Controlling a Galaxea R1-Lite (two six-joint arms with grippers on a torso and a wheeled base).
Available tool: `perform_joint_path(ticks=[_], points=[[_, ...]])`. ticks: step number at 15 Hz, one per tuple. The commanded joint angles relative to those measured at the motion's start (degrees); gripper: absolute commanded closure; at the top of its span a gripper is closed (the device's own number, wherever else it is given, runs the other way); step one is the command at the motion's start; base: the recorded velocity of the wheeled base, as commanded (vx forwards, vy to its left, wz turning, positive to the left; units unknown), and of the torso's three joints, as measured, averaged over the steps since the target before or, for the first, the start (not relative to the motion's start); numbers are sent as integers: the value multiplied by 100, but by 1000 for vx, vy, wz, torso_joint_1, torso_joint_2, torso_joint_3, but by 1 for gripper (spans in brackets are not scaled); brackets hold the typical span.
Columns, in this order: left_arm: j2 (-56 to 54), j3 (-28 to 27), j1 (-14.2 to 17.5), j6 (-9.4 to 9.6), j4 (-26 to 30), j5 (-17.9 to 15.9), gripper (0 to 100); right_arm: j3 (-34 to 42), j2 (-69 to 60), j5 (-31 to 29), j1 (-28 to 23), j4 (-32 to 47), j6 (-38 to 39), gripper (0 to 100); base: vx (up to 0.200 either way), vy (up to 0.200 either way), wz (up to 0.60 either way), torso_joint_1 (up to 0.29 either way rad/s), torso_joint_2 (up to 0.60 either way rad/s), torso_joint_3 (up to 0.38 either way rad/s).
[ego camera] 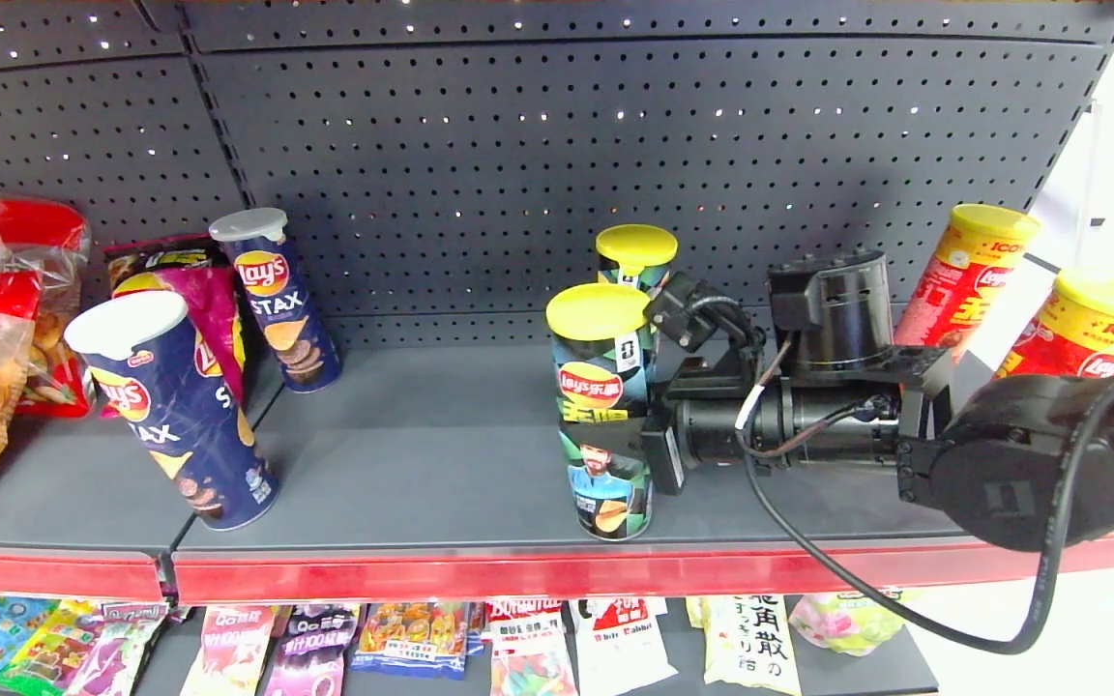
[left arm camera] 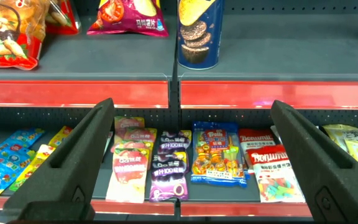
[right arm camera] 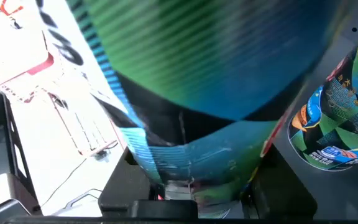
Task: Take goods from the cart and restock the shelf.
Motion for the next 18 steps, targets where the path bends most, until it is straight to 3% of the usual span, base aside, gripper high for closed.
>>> perform_joint_path(ticks=[1, 4, 7, 10, 18], points=[[0, 0, 1, 2, -1, 2, 0, -8, -60, 25, -53, 6, -10, 100, 0, 0, 0, 0, 0, 0], [0, 0, 1, 2, -1, 2, 0, 18, -314, 965, -246, 15, -63, 100, 0, 0, 0, 0, 0, 0], [0, 0, 1, 2, -1, 2, 0, 80, -350, 1176, -352, -3, -432, 100, 0, 0, 0, 0, 0, 0], [0, 0, 1, 2, -1, 2, 0, 141, -306, 1888, -589, -3, -1064, 100, 0, 0, 0, 0, 0, 0], [0, 0, 1, 2, -1, 2, 0, 317, 37, 1914, -633, -601, -1223, 100, 0, 0, 0, 0, 0, 0]])
